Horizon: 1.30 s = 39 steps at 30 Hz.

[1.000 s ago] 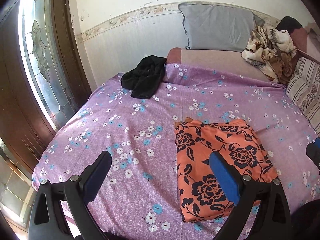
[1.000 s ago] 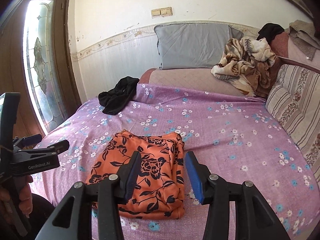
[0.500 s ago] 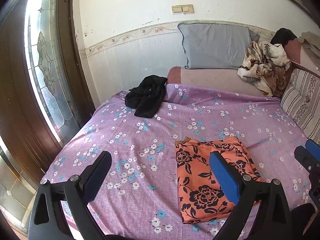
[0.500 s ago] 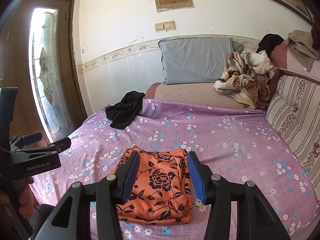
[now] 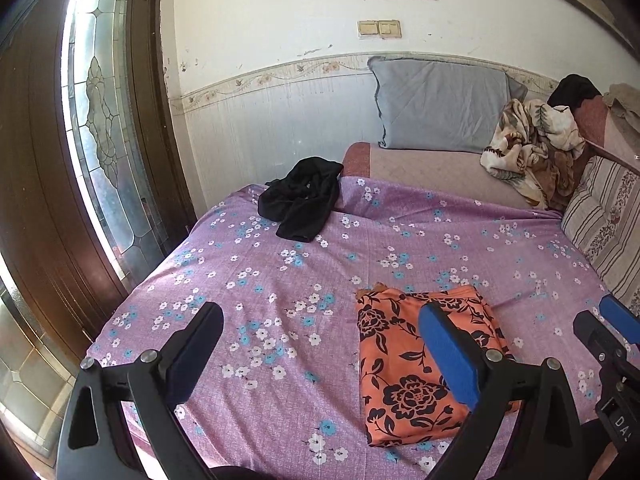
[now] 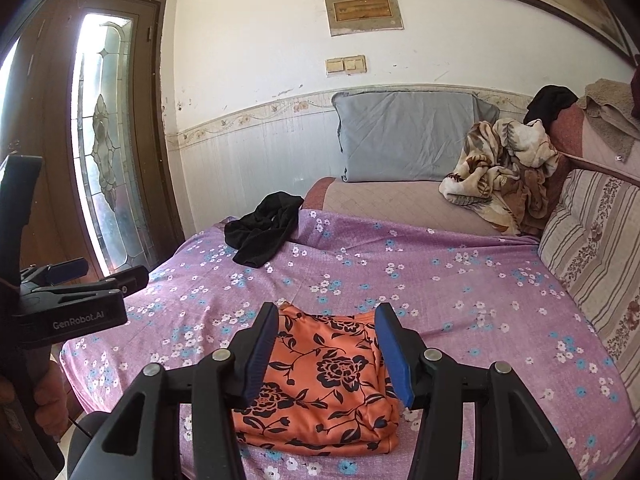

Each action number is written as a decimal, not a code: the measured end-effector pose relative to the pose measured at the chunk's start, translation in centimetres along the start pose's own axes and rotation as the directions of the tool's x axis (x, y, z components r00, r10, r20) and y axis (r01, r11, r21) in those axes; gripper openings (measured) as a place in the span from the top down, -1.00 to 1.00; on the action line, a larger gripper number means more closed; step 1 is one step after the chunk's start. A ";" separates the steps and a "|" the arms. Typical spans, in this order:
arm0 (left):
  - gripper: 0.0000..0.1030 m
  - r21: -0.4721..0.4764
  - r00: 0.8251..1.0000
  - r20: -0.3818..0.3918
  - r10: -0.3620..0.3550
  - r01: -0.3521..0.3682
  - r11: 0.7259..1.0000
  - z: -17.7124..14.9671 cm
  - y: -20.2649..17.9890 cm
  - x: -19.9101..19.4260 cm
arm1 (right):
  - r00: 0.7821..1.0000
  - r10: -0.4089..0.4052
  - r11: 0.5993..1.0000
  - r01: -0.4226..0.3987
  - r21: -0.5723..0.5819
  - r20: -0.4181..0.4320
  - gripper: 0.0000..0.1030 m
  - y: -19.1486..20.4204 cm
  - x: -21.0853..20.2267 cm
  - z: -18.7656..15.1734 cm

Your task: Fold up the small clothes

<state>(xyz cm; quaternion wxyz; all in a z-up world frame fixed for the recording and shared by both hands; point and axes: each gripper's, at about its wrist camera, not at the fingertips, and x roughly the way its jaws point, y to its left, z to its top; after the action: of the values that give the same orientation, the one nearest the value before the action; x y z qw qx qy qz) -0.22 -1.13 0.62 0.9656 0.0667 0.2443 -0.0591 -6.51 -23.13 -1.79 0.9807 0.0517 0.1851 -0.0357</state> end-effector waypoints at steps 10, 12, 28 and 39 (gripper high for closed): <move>-0.91 0.006 1.000 -0.009 -0.029 0.029 1.000 -0.3 0.3 -0.2 | 0.998 0.012 1.000 -0.014 -0.026 -0.056 -0.05 0.5 1.4 -1.3; -0.91 0.005 0.999 -0.009 -0.031 0.031 0.999 -0.3 0.3 -0.3 | 0.998 0.012 0.999 -0.014 -0.029 -0.064 -0.05 0.6 1.6 -1.5; -0.91 0.008 0.998 -0.009 -0.055 0.055 0.998 -0.2 0.9 0.2 | 0.997 0.026 0.998 -0.030 -0.048 -0.078 -0.05 1.4 2.7 -1.5; -0.91 0.007 0.997 -0.015 -0.078 0.078 0.997 -0.2 1.0 1.1 | 0.995 0.045 0.998 -0.048 -0.041 -0.089 -0.05 1.7 4.0 -1.2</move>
<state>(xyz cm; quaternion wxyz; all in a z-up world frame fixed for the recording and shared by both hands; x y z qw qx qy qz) 0.78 -0.20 0.06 0.9605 0.0615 0.2534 -0.0971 -3.05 -21.54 -4.24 0.9730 0.0364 0.2279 -0.0066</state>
